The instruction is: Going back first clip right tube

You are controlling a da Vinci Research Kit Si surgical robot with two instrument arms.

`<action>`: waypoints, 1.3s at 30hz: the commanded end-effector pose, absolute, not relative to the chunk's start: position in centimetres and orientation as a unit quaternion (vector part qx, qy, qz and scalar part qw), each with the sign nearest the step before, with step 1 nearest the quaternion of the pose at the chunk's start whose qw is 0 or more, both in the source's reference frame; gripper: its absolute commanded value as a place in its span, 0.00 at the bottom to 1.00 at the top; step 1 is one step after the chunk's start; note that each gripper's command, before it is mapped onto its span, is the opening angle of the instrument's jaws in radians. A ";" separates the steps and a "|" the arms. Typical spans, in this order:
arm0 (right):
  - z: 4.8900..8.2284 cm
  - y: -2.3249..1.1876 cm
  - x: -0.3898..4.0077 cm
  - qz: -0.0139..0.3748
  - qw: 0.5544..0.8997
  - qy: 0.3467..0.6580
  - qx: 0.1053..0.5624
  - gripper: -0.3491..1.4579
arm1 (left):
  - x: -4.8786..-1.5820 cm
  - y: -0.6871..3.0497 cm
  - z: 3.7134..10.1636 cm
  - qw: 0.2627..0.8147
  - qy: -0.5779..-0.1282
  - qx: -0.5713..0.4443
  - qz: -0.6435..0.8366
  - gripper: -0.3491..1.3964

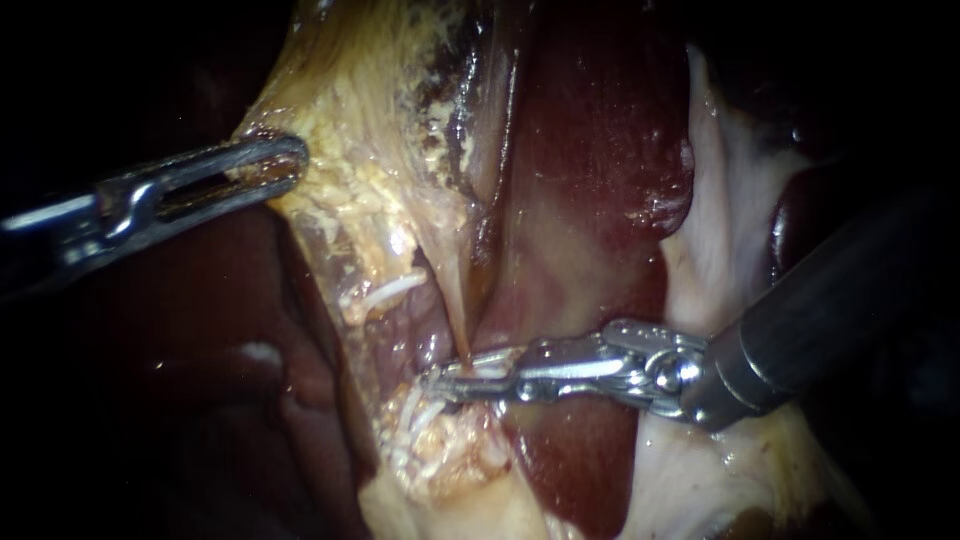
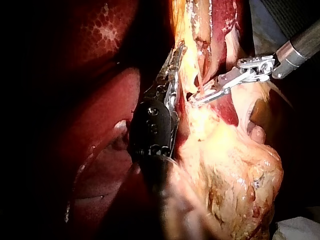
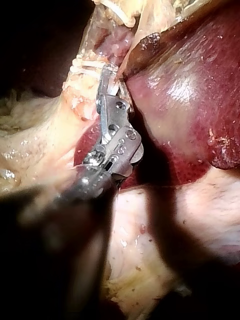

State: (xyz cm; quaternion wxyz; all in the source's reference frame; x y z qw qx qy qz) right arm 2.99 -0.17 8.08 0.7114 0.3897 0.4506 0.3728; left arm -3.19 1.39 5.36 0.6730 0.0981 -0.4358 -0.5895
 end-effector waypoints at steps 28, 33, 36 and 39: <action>7.38 0.37 2.24 0.191 0.748 0.569 0.283 0.52 | -3.17 1.38 5.40 0.673 -0.437 0.098 -0.589 0.00; 7.14 0.52 2.15 0.178 0.746 0.588 0.257 0.52 | -3.16 1.38 5.41 0.673 -0.437 0.098 -0.588 0.00; 7.00 0.60 2.11 0.165 0.749 0.596 0.240 0.52 | -3.16 1.38 5.42 0.674 -0.437 0.098 -0.588 0.00; 6.89 0.66 2.08 0.156 0.750 0.601 0.229 0.52 | -3.16 1.38 5.44 0.674 -0.437 0.098 -0.588 0.00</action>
